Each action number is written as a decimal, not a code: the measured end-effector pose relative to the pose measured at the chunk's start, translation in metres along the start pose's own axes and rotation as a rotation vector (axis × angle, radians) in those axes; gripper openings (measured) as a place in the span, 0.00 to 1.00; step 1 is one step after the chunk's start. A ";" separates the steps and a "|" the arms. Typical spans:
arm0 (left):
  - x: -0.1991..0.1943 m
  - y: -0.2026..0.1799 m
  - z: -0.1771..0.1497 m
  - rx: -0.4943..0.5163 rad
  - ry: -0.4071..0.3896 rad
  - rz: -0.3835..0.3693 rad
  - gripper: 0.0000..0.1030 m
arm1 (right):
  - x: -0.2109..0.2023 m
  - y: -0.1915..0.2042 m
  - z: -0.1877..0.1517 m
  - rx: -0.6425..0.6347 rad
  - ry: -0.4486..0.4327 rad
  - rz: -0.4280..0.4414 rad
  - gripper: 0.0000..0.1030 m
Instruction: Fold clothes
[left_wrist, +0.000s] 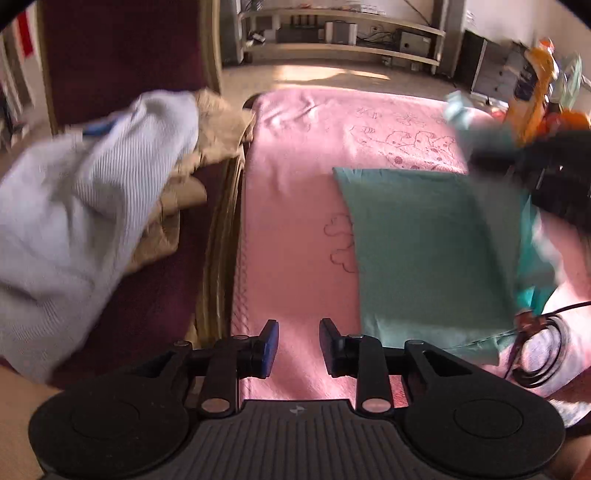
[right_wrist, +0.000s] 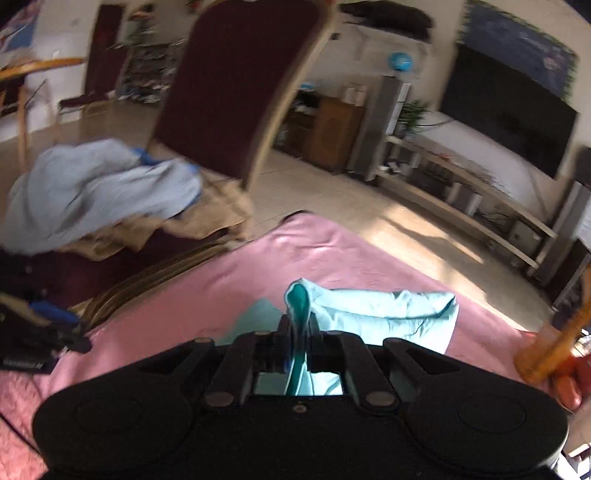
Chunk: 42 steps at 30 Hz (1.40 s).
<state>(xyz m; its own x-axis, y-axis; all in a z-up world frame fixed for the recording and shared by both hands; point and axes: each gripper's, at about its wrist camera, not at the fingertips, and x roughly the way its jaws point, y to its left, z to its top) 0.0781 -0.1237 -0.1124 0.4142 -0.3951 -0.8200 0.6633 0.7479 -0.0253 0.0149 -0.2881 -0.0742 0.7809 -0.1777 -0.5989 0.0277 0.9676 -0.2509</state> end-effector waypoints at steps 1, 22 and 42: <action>0.000 0.004 0.000 -0.021 -0.010 -0.013 0.27 | 0.011 0.013 -0.007 -0.034 0.026 0.027 0.06; 0.004 0.012 -0.001 -0.076 -0.003 -0.026 0.27 | 0.008 0.045 -0.039 0.108 -0.066 0.248 0.06; 0.000 -0.028 0.006 0.024 -0.040 -0.164 0.22 | -0.087 -0.098 -0.043 0.435 0.135 0.212 0.40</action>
<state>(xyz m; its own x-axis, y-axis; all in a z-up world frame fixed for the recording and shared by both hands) 0.0633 -0.1481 -0.1084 0.3230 -0.5323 -0.7825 0.7390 0.6584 -0.1429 -0.0829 -0.3752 -0.0298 0.7108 0.0370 -0.7024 0.1573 0.9650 0.2100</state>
